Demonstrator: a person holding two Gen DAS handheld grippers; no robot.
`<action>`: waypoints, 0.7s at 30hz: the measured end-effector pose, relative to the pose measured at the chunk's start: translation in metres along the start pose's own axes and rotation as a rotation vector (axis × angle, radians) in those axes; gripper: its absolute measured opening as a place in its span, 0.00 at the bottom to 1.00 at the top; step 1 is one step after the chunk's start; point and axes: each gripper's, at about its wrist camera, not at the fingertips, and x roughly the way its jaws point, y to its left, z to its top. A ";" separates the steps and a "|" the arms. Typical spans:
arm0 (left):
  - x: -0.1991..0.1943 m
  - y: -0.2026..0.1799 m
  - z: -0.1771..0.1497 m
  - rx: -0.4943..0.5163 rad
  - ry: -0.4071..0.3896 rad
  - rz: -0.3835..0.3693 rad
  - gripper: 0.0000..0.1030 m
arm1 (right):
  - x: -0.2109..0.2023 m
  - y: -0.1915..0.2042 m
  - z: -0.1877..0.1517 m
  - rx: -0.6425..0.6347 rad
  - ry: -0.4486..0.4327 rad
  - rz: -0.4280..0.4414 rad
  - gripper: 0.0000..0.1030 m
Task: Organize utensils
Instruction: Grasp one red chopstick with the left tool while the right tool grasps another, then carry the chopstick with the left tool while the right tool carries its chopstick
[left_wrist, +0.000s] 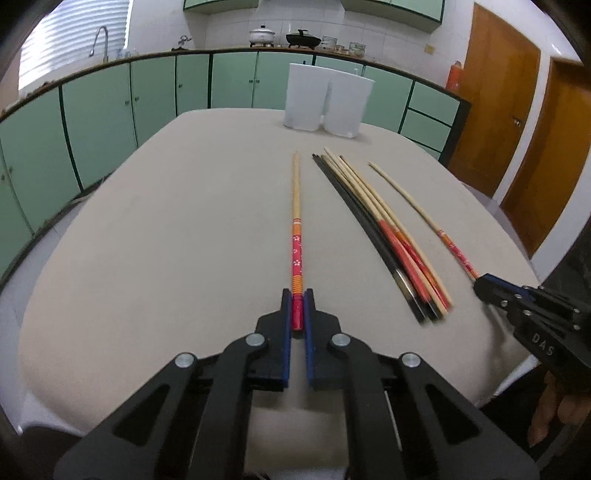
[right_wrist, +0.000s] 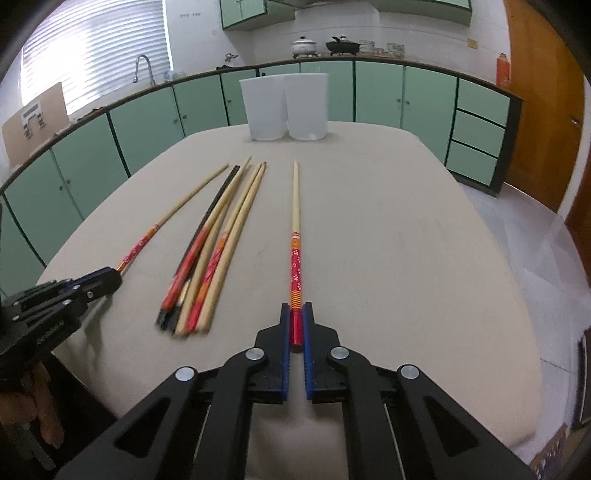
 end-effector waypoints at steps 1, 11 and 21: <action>-0.003 -0.003 -0.004 0.024 -0.007 0.010 0.07 | -0.002 0.003 -0.003 -0.012 -0.001 0.003 0.07; 0.001 0.003 0.004 0.010 0.016 -0.025 0.05 | -0.005 0.005 -0.005 -0.030 0.003 0.002 0.06; -0.076 0.008 0.052 -0.016 -0.021 -0.071 0.05 | -0.086 0.008 0.047 -0.045 -0.042 0.016 0.06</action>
